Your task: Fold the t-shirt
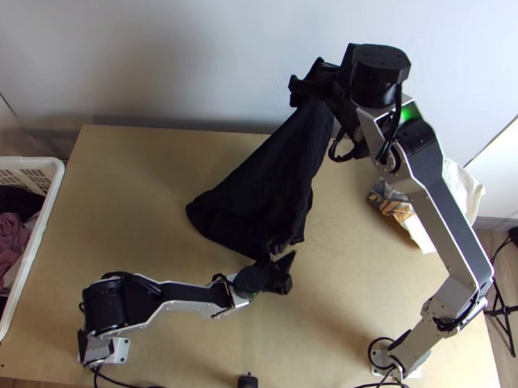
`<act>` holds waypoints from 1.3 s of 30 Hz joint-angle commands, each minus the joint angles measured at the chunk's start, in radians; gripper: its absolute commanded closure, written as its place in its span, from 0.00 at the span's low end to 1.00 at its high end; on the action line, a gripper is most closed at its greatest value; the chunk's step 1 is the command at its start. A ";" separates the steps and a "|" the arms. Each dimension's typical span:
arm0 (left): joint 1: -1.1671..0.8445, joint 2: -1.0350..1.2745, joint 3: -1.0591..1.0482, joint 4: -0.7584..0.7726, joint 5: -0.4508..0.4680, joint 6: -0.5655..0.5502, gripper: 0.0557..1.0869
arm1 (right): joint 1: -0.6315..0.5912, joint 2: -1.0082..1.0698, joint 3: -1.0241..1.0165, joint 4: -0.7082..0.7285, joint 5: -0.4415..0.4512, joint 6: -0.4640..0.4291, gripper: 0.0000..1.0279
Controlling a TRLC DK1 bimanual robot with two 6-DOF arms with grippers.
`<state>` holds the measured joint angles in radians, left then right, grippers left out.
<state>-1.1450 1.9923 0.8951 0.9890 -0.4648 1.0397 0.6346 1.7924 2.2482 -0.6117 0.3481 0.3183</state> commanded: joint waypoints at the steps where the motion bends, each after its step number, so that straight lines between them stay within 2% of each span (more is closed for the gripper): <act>1: 0.034 0.062 0.021 0.028 -0.048 0.092 0.12 | 0.004 -0.025 -0.010 -0.020 -0.012 0.011 0.98; 11: 0.094 0.217 0.160 0.028 -0.129 0.097 0.12 | 0.011 -0.048 -0.010 -0.045 -0.037 0.024 0.98; 12: 0.102 0.224 0.177 0.028 -0.138 0.097 0.13 | 0.011 -0.051 -0.012 -0.046 -0.037 0.025 0.98; 13: 0.110 0.232 0.192 0.028 -0.140 0.097 0.17 | 0.011 -0.053 -0.012 -0.049 -0.037 0.024 0.98; 14: 0.117 0.232 0.199 0.028 -0.138 0.102 0.41 | 0.010 -0.054 -0.012 -0.051 -0.037 0.025 0.98; 15: 0.119 0.227 0.206 0.028 -0.136 0.109 0.82 | 0.010 -0.057 -0.013 -0.054 -0.037 0.024 0.98; 16: 0.116 0.218 0.214 0.028 -0.138 0.114 0.94 | 0.008 -0.059 -0.015 -0.057 -0.037 0.024 0.98; 23: 0.045 -0.067 0.088 0.020 -0.123 0.020 0.96 | -0.027 -0.071 -0.039 -0.060 -0.037 0.025 0.98; 30: 0.034 -0.355 -0.015 0.005 -0.110 -0.233 0.96 | -0.033 -0.050 -0.029 -0.054 -0.037 0.027 0.98; 39: 0.203 -0.756 -0.062 -0.053 -0.110 -0.285 0.96 | -0.108 -0.068 -0.075 -0.059 -0.037 0.022 0.98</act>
<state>-1.0542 1.5051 0.8581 0.9752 -0.5766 0.8242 0.5793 1.7386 2.2093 -0.6678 0.3088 0.3443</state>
